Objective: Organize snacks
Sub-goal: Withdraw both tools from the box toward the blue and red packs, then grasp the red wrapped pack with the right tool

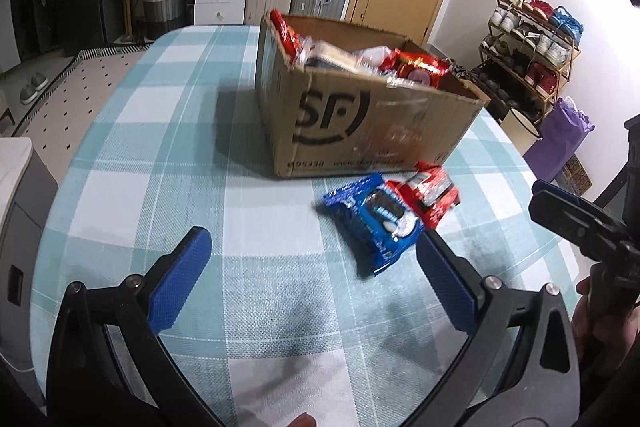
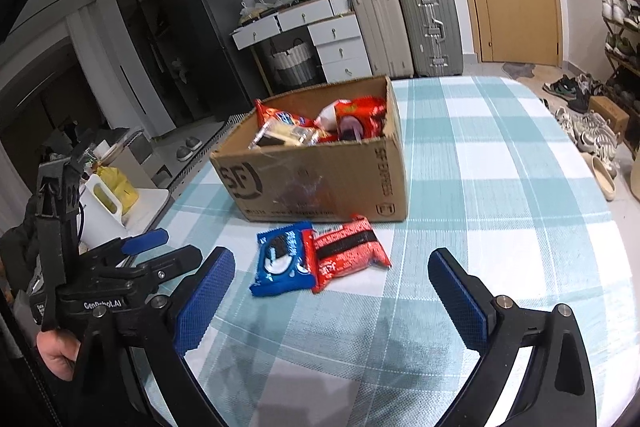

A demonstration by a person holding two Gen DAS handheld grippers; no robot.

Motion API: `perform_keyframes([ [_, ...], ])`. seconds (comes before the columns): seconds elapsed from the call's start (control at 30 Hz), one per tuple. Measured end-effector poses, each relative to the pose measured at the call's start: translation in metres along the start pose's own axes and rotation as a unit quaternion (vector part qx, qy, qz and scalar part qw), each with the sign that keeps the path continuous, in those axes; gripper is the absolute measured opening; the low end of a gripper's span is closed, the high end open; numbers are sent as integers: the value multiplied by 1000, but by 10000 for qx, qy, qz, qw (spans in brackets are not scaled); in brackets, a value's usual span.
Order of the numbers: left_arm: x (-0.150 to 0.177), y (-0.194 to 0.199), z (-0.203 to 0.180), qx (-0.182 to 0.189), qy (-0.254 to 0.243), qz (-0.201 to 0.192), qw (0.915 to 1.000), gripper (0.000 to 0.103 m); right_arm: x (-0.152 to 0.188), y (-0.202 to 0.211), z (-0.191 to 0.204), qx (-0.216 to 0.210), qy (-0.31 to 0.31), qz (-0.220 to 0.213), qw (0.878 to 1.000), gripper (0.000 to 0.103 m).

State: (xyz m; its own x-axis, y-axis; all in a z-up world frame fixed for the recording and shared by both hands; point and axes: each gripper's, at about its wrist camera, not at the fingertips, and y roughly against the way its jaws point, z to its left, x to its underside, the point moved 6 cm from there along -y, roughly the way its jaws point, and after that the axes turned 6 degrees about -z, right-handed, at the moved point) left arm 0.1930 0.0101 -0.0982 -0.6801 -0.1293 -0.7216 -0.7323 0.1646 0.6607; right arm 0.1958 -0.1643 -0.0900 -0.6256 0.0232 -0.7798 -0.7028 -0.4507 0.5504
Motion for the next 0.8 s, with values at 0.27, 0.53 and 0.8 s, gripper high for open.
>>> perform_keyframes([
  [0.27,10,-23,8,-1,117,91,9999,102,11,-28,-13,24,-108,211,9997,99],
  [0.53,17,-43,18,45,235,241,9994,102,17,-60,-20,62,-119,475,9988,99],
  [0.8,23,-58,31,101,342,367,9987,102,22,-89,-24,98,-131,725,9972,99],
])
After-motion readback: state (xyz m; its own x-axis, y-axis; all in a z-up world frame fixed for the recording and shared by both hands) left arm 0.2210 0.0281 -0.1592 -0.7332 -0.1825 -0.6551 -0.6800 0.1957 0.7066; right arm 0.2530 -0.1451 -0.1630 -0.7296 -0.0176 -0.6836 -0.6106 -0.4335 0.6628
